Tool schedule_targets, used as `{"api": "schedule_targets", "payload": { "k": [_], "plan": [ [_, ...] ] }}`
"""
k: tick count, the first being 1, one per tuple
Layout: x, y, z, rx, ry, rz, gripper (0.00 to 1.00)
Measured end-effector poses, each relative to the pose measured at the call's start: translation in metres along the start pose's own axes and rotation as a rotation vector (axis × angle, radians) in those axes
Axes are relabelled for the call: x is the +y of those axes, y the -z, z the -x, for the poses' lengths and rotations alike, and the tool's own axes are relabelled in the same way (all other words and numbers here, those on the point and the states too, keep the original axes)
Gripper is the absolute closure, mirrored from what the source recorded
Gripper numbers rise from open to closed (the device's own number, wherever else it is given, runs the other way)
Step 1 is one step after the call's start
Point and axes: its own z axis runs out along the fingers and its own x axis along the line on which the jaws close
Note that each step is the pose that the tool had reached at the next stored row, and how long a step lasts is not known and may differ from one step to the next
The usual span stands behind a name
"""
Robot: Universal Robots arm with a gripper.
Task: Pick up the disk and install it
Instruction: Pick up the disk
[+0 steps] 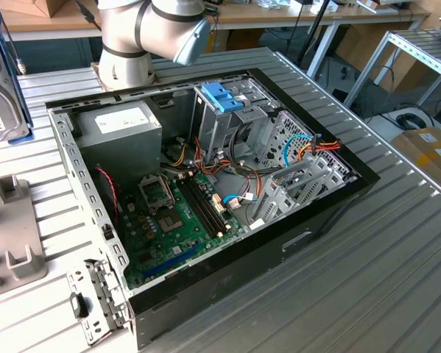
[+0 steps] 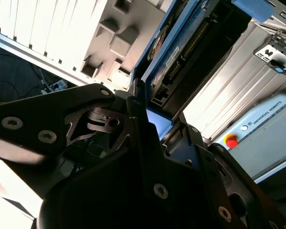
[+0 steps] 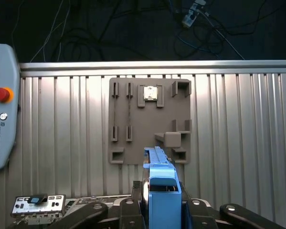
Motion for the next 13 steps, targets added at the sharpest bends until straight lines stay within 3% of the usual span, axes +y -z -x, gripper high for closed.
{"api": "schedule_targets", "payload": {
  "k": [13],
  "plan": [
    [-0.0115,0.0008,-0.0024,-0.0001,0.0,0.0016,0.63]
  ]
}}
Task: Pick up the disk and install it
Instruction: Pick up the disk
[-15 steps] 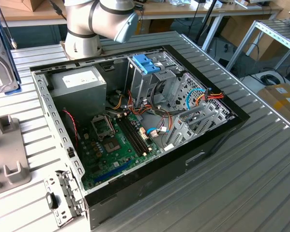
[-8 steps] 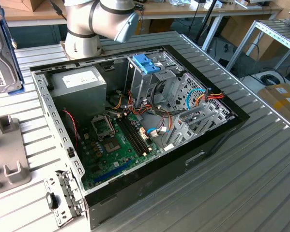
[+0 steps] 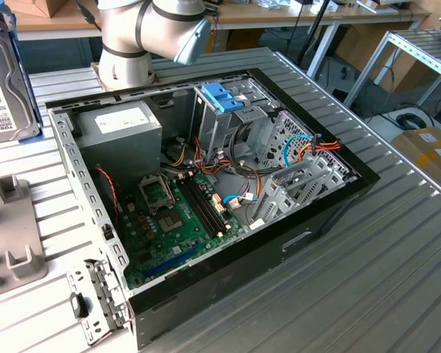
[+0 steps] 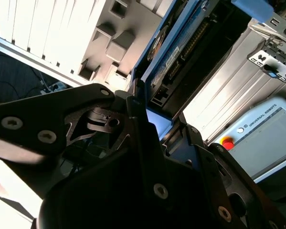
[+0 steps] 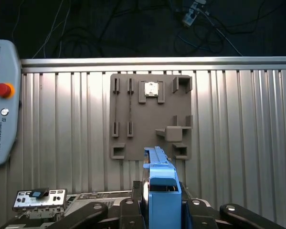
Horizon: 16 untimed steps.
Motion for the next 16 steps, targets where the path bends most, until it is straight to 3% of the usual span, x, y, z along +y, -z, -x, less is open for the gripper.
{"api": "schedule_targets", "payload": {
  "k": [16],
  "plan": [
    [-0.0149,0.001,-0.0008,0.0001,0.0,0.0022,0.63]
  ]
}}
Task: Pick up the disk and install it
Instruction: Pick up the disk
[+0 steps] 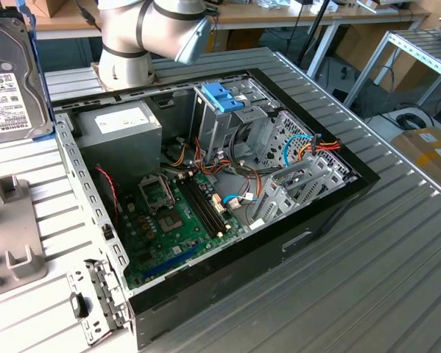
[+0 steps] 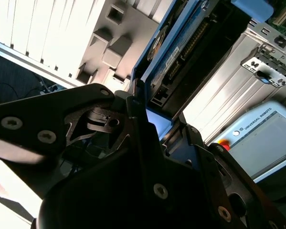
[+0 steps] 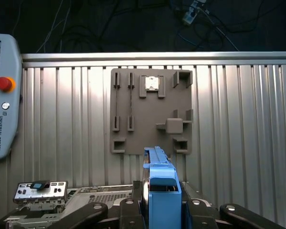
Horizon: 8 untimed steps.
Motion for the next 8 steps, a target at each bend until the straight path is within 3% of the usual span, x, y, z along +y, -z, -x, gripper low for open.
{"api": "schedule_targets", "payload": {
  "k": [8],
  "plan": [
    [-0.009,0.0006,0.0001,0.0,0.0,0.0011,0.63]
  ]
}}
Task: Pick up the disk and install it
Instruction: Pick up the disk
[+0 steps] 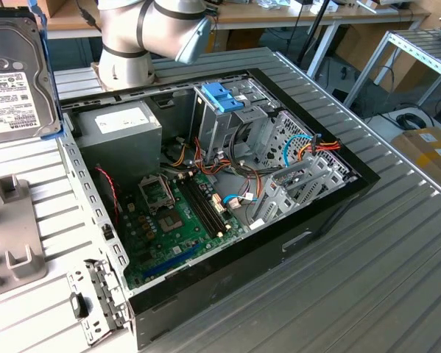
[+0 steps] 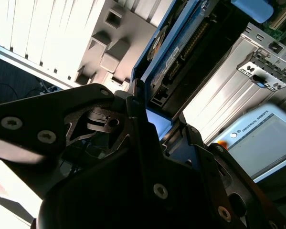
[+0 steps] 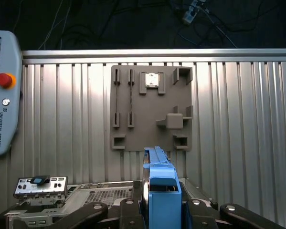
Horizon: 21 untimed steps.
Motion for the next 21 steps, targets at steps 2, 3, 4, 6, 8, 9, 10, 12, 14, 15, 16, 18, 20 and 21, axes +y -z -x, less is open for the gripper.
{"api": "schedule_targets", "payload": {
  "k": [2,3,4,6,8,9,10,12,14,15,16,18,20,21],
  "plan": [
    [-0.0009,0.0,-0.0002,0.0,0.0,0.0,0.63],
    [-0.0015,0.0001,-0.0002,0.0001,0.0,0.0002,0.63],
    [-0.0024,0.0002,-0.0002,0.0001,0.0,0.0002,0.63],
    [-0.0033,0.0002,-0.0005,0.0001,0.0,0.0003,0.63],
    [-0.0038,0.0002,-0.0006,0.0,0.0,0.0003,0.63],
    [-0.0041,0.0003,-0.0006,0.0001,0.0,0.0004,0.63],
    [-0.0044,0.0002,-0.0007,0.0,0.0,0.0003,0.63],
    [-0.0048,0.0002,-0.0007,0.0,0.0,0.0003,0.63],
    [-0.0051,0.0003,-0.0008,0.0001,0.0,0.0003,0.63],
    [-0.0053,0.0003,-0.0008,0.0001,0.0,0.0003,0.63],
    [-0.0059,0.0003,-0.0008,0.0,0.0,0.0003,0.63],
    [-0.0065,0.0003,-0.0009,0.0,0.0,0.0003,0.63],
    [-0.007,0.0004,-0.0009,0.0,0.0,0.0003,0.63],
    [-0.0073,0.0004,-0.0009,0.0,0.0,0.0003,0.63]
  ]
}}
